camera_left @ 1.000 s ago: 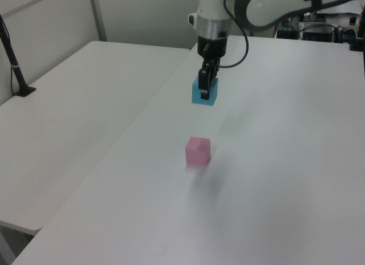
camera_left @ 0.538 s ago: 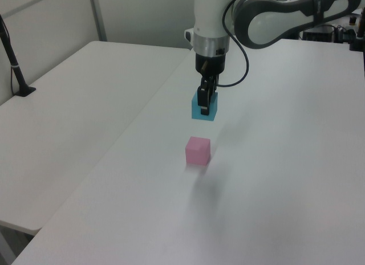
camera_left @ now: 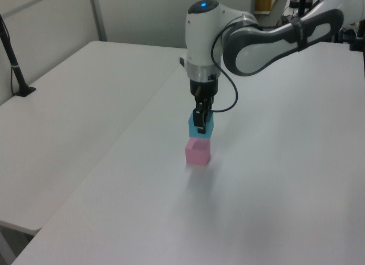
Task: Put blue cube on pink cube
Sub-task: 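Lower the blue cube onto the top of the pink cube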
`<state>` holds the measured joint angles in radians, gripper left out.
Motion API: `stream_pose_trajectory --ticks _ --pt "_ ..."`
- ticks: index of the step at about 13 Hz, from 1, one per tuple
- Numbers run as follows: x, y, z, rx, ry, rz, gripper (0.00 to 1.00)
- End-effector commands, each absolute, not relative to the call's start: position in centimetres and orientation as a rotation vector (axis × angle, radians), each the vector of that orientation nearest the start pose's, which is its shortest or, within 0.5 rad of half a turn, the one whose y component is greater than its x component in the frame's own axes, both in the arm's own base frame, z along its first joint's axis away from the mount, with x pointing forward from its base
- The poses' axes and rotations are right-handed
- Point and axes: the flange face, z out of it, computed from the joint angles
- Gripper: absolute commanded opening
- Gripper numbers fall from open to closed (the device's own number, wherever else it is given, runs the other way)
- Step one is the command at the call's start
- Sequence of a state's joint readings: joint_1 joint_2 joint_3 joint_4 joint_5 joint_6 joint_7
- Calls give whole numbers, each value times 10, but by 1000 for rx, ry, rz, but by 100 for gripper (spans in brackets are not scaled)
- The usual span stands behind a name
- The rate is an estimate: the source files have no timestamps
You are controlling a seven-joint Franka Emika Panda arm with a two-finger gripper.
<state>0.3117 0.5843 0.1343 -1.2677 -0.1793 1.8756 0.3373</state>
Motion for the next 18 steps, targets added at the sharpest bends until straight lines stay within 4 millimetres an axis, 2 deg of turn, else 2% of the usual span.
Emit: stream_pose_trajectory --ticks 1,4,7,10,11,14,15,16,18 --pt "675 285 410 -3230 -196 -139 27" --pt "677 285 407 -3227 -144 -152 27" --pt "680 287 401 -3220 -128 -172 33" --pt "682 287 394 -3225 -131 -180 50" --pt "682 287 394 -3224 -130 -185 64" --pt "683 285 392 -3234 -135 -188 81" --pt "682 286 391 -3241 -142 -186 91" --pt "682 286 390 -3251 -151 -189 97" --pt "681 284 390 -3255 -148 -181 100"
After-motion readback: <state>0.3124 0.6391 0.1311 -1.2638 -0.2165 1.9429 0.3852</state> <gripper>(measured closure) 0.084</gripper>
